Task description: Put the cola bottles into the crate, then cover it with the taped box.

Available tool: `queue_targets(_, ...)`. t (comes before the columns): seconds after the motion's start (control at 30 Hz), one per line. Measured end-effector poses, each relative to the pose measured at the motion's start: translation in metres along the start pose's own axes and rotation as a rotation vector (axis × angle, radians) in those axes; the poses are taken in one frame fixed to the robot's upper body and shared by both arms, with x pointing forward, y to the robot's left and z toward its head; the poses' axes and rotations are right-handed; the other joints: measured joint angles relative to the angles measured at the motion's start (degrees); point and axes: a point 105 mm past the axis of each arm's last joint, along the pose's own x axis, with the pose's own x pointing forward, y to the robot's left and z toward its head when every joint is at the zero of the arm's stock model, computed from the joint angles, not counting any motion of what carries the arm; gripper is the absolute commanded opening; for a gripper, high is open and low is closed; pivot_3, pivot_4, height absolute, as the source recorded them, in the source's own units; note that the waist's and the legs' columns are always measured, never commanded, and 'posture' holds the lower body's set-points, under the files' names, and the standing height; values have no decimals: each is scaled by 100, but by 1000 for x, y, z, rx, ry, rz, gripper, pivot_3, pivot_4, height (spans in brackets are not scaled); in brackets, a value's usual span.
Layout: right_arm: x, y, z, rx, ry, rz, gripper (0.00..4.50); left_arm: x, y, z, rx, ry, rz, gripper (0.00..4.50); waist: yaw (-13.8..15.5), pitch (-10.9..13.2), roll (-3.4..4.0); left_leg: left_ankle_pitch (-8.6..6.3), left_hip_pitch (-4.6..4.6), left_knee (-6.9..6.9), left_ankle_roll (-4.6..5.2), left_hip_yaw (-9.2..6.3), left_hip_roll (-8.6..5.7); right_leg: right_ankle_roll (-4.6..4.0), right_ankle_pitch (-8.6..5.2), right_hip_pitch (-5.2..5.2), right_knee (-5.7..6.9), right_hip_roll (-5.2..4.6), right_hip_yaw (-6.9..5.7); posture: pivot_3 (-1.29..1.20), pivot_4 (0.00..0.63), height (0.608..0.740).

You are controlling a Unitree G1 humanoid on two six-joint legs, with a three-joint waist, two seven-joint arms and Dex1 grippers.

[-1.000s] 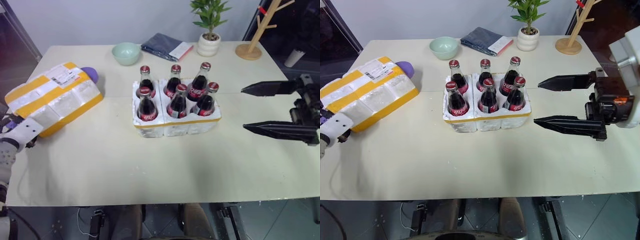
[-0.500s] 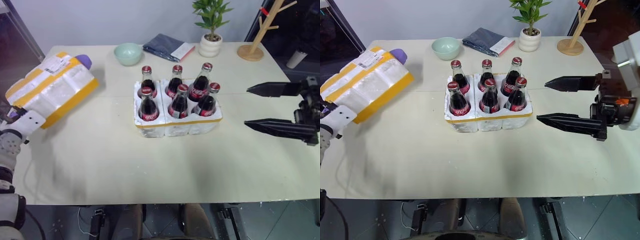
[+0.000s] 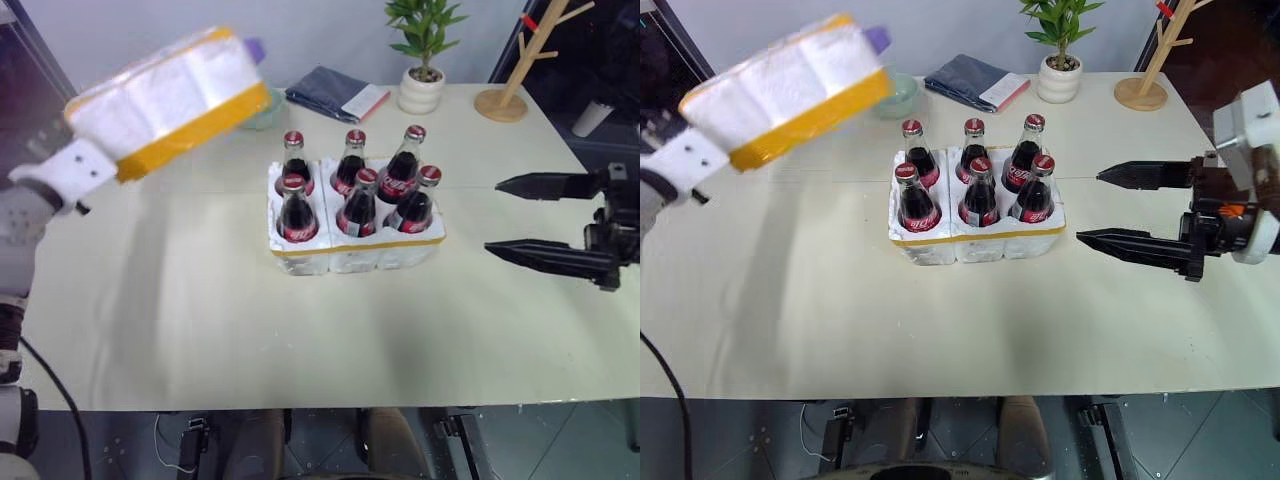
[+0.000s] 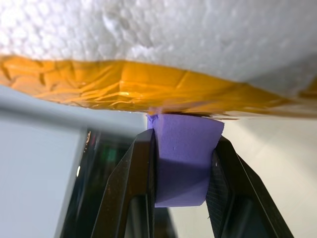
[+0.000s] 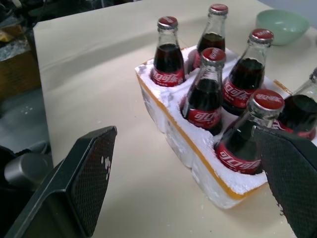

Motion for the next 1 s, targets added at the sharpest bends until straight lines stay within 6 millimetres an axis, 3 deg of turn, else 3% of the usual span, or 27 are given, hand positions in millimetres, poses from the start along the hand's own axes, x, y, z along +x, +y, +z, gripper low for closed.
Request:
queue_targets(0.07,2,-2,-3,2,0,-3,4500,-1,11,46,-1,-113,-9,1197,-18,0,0,0,2,-1,0,1,0,0,0,1,0,0,0,0,150,740)
queue_targets(0.13,2,-3,-4,5,-13,-11,4500,-3,11,75,11,-183,-35,1197,-39,0,0,0,4,-2,1,1,0,1,-1,1,1,2,0,0,150,740)
queue_targets(0.3,3,-5,-7,4,-16,-24,4500,-10,-6,124,45,-274,-157,1197,-42,1,-1,0,3,0,1,1,0,1,-1,1,1,4,1,0,150,740)
queue_targets(0.53,6,-9,-12,10,-27,-48,4500,-34,-46,144,175,-282,-383,1197,-27,2,-1,0,2,1,1,-1,1,1,-2,3,0,6,2,0,150,740)
queue_targets(0.7,7,-12,-14,12,-33,-55,4500,-40,-45,137,300,-249,-391,1197,-31,3,-3,0,5,-1,2,-1,1,0,-3,4,-1,6,2,0,150,740)
queue_targets(0.73,7,-13,-14,16,-36,-59,4500,-40,-47,136,322,-249,-389,1855,-27,3,-3,0,5,0,2,-1,1,1,-3,5,-1,6,2,0,150,740)
queue_targets(0.77,6,-14,-13,16,-38,-62,4500,-39,-49,135,334,-246,-395,2038,-25,3,-3,0,5,0,2,-1,1,1,-3,5,-2,6,2,0,150,740)
queue_targets(0.93,5,-18,-4,1,-70,-76,4500,-38,-65,132,372,-260,-425,4441,-19,4,-4,0,3,2,2,-1,1,1,-3,5,-2,6,2,0,150,740)
queue_targets(1.0,6,-18,-1,-5,-77,-79,4500,-42,-70,130,356,-263,-449,4441,-25,4,-3,0,4,1,2,-2,1,1,-3,5,-2,6,2,0,150,740)
